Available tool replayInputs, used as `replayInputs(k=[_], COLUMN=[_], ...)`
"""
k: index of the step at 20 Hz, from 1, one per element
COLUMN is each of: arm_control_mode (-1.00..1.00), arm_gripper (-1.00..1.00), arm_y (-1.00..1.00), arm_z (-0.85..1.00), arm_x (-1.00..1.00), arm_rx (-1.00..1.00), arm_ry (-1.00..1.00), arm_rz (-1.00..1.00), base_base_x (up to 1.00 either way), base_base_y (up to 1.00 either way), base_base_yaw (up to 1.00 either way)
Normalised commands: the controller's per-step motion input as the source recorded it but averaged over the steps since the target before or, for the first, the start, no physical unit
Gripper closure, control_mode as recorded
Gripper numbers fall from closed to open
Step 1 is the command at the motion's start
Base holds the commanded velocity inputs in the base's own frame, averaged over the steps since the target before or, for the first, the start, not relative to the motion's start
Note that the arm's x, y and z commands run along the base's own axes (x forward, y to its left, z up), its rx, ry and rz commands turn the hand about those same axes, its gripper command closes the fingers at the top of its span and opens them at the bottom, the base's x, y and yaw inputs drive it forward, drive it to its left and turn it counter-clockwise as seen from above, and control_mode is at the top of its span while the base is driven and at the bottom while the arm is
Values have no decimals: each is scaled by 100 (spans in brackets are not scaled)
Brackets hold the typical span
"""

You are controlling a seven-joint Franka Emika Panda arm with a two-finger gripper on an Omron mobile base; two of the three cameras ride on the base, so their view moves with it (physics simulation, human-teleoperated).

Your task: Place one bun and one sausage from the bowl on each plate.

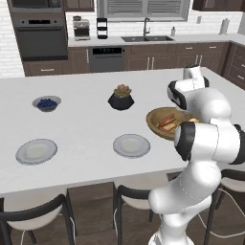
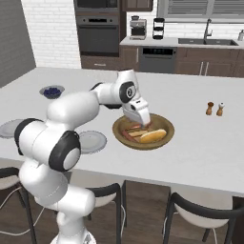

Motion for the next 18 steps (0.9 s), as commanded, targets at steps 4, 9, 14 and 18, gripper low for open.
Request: replayInputs(k=[4, 9, 14, 18], arm_control_mode=[-100, -100, -100, -100], arm_gripper=[-100, -100, -100, -100], arm_y=[-11, -21, -6, -4], arm_z=[-32, -48, -33, -24], arm_x=[16, 8, 38, 48], arm_rx=[-4, 0, 0, 0], arm_ry=[0, -9, -12, -7], arm_rz=[-18, -1, 0, 0], base_base_x=[0, 0, 0, 0], base_base_y=[0, 0, 0, 0], base_base_yaw=[0, 0, 0, 0])
